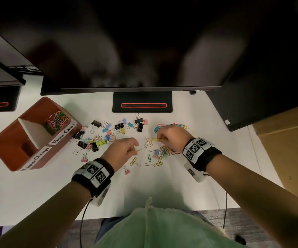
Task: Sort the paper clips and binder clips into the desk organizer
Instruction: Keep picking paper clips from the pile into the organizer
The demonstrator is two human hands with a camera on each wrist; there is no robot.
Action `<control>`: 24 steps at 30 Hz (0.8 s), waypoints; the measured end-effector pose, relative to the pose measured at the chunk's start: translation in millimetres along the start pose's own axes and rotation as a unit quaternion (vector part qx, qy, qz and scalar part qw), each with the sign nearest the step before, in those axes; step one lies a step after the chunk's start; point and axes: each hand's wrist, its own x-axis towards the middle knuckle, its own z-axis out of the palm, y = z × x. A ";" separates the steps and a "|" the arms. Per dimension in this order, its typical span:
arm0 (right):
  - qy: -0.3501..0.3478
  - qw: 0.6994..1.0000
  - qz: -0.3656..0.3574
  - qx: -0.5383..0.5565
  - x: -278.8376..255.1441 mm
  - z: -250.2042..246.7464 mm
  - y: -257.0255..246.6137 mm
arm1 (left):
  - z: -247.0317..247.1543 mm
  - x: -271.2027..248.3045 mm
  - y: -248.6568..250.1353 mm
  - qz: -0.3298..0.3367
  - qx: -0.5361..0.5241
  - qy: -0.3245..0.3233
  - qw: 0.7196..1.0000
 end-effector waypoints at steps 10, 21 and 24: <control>0.039 0.999 0.018 0.030 -3.4 -5.0 -5.1 | 43.5 -4.6 -11.4 -0.044 0.088 -0.016 0.995; 0.070 0.996 0.014 0.043 -1.1 -4.8 -26.1 | 45.1 3.7 -16.1 0.019 0.209 -0.065 0.976; 0.073 0.997 0.013 0.037 2.6 -8.6 -36.7 | 38.4 -2.5 -14.6 0.026 0.174 -0.062 0.982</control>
